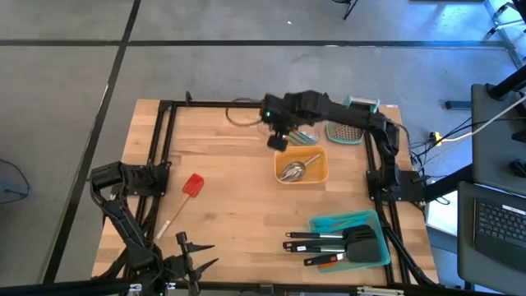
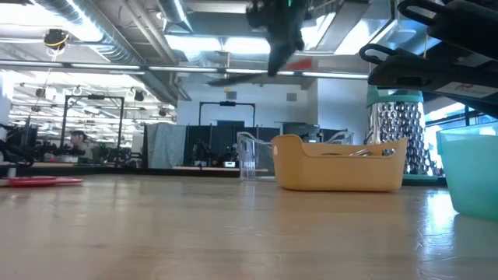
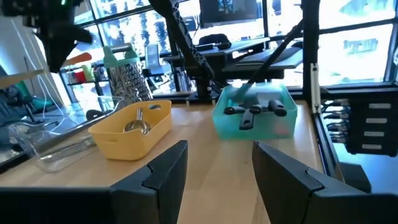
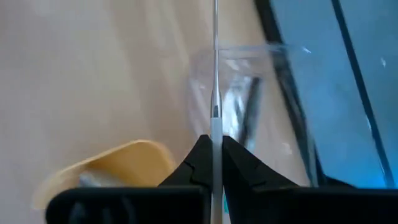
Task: Pick & Place Kitchen Items
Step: Put the orange knife into the transparent bin
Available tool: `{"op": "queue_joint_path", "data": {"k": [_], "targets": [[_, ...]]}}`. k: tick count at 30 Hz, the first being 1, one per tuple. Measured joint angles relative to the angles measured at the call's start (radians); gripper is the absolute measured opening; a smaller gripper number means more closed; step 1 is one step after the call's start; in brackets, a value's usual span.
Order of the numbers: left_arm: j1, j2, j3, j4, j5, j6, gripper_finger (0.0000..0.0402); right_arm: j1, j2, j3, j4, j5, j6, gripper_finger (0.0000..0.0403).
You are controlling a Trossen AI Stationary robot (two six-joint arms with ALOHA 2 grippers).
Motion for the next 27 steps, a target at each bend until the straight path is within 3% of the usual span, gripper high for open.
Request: {"op": "queue_joint_path", "data": {"k": [10,16,24,27], "targets": [[-0.001,-0.001,0.000,0.003,0.010,-0.023,0.0175,-0.186,-0.001,-0.235,0.035,0.047,0.002,0.0014],[0.000,-0.001,0.000,0.003,0.026,-0.028,0.0175,-0.232,-0.029,-0.388,0.101,0.042,0.002,0.0014],[0.002,-0.001,0.000,0.003,0.050,-0.063,0.0175,-0.292,-0.096,-0.670,0.483,-0.061,-0.063,0.0014],[0.008,-0.001,0.000,0.003,0.052,-0.063,0.0175,-0.321,-0.112,-0.740,0.595,-0.153,-0.077,0.0014]]}}
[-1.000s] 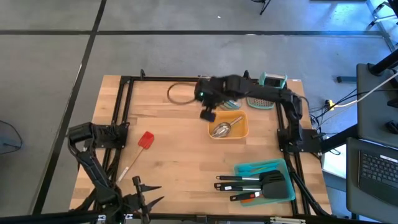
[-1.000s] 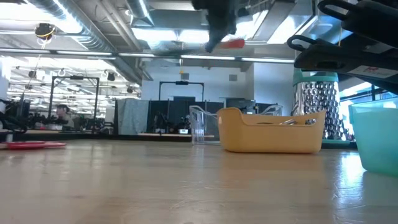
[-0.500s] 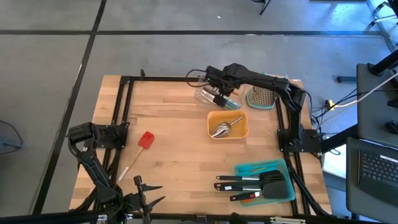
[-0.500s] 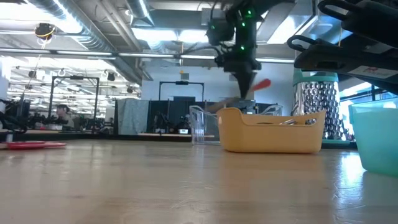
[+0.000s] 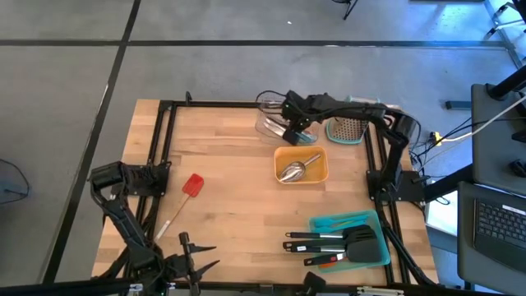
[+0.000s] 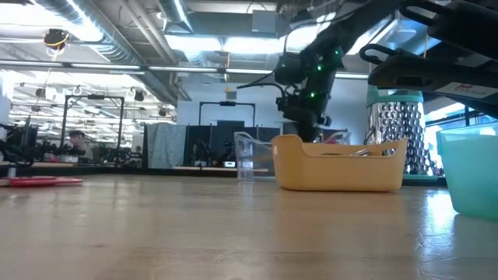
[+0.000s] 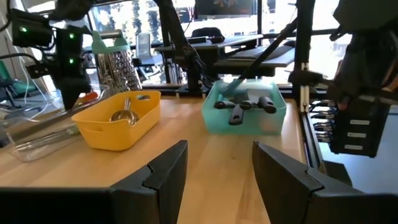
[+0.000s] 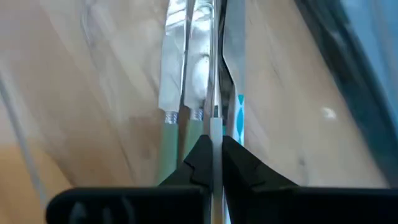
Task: Pick & Place Kitchen Items
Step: Put the orange knife into the transparent bin, then put the red spatula into the green bin
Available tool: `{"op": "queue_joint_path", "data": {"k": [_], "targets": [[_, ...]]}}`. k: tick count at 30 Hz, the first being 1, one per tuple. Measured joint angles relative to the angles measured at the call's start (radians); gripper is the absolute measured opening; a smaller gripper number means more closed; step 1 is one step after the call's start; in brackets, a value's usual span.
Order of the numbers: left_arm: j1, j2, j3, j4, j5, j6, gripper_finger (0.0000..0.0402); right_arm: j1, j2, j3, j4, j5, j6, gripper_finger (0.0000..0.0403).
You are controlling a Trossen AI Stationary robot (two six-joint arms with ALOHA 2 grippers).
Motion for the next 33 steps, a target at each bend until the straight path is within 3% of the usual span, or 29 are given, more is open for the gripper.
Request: {"op": "queue_joint_path", "data": {"k": [6,16,22,26,33], "targets": [[0.017,0.000,0.000,0.000,0.007,0.000,0.0175,-0.040,0.001,-0.062,0.086,-0.047,0.005,0.0014],[0.050,0.000,0.000,-0.001,0.056,0.003,0.0175,-0.047,0.036,-0.091,0.083,-0.019,-0.005,0.0014],[0.059,0.000,0.000,-0.001,0.077,0.003,0.0175,-0.047,0.062,-0.089,0.082,-0.064,-0.002,0.0015],[0.059,0.000,0.000,-0.001,0.077,0.004,0.0175,-0.047,0.065,-0.090,0.080,-0.073,0.005,0.0048],[0.059,0.000,0.000,-0.005,0.072,0.004,0.0175,-0.038,0.046,-0.092,0.082,0.004,0.027,0.0133]]}}
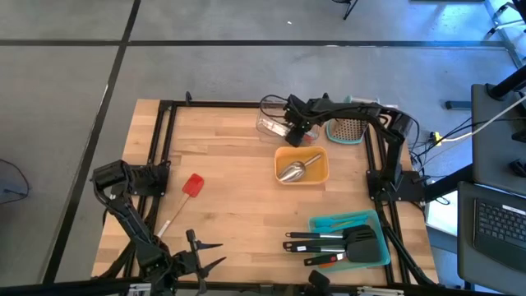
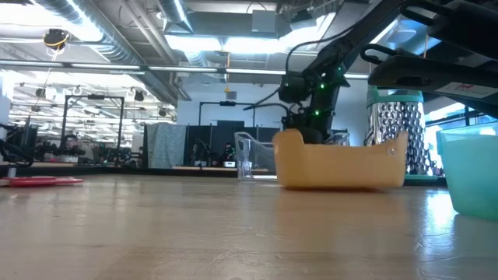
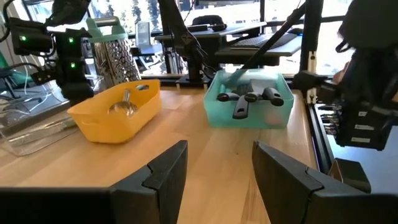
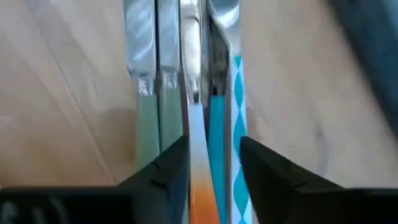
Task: Pick & Place Kitchen Items
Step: Put the red spatula into the green bin
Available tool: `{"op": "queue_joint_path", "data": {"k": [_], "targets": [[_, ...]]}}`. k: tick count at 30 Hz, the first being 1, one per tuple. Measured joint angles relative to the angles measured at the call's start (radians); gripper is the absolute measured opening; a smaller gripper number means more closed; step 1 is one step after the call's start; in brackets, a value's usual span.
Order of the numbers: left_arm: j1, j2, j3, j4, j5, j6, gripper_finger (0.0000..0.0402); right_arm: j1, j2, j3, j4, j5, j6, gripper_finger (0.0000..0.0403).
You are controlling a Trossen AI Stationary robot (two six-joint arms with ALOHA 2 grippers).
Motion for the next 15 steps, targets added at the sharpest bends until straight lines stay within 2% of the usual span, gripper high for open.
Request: {"op": "queue_joint_path", "data": {"k": [5,10,13,15], "targets": [[0.005,0.000,0.000,-0.002,-0.003,0.000,0.0175,0.013,-0.035,0.053,-0.020,0.053,-0.006,0.0181],[0.014,0.000,0.000,-0.005,0.005,0.000,0.0175,0.035,-0.070,0.131,-0.056,0.062,-0.017,0.0211],[0.019,0.000,0.000,-0.005,0.005,0.000,0.0175,0.062,-0.100,0.176,-0.060,0.052,-0.032,0.0218],[0.019,0.000,0.000,-0.005,-0.001,0.000,0.0175,0.082,-0.119,0.212,-0.066,0.001,-0.041,0.0219]]}}
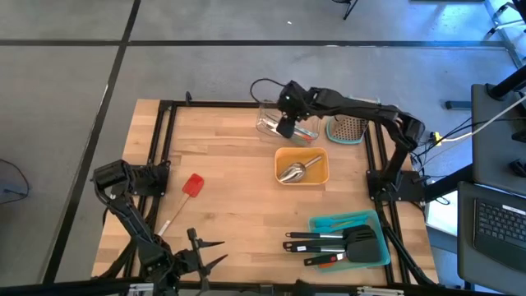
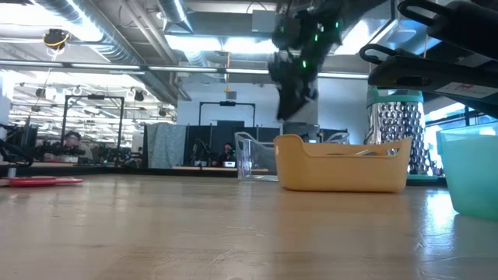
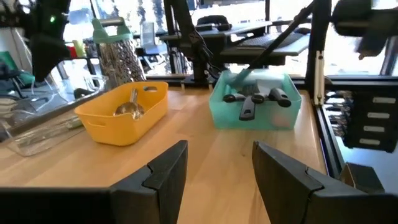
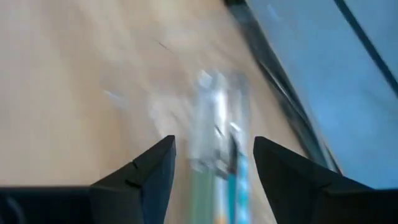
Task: Pick & Place Kitchen Items
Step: Put the red spatula into the green bin
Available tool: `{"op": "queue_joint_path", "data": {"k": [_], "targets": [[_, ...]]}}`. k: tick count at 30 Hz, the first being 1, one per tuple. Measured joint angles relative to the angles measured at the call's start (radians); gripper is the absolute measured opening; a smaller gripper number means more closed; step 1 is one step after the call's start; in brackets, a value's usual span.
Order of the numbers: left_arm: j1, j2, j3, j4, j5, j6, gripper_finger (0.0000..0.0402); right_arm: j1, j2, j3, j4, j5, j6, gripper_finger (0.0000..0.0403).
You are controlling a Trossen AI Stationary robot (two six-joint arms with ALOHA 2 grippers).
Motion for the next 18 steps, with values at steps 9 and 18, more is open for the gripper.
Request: {"op": "queue_joint_path", "data": {"k": [9,18], "targets": [[-0.018,-0.002,0.000,-0.058,-0.100,-0.080,0.0145,0.166,-0.044,0.064,0.013,-0.278,-0.017,0.0220],[0.099,0.055,0.000,-0.182,0.657,-0.412,0.0111,0.345,-0.043,0.064,-0.014,-0.285,-0.010,0.0220]]}}
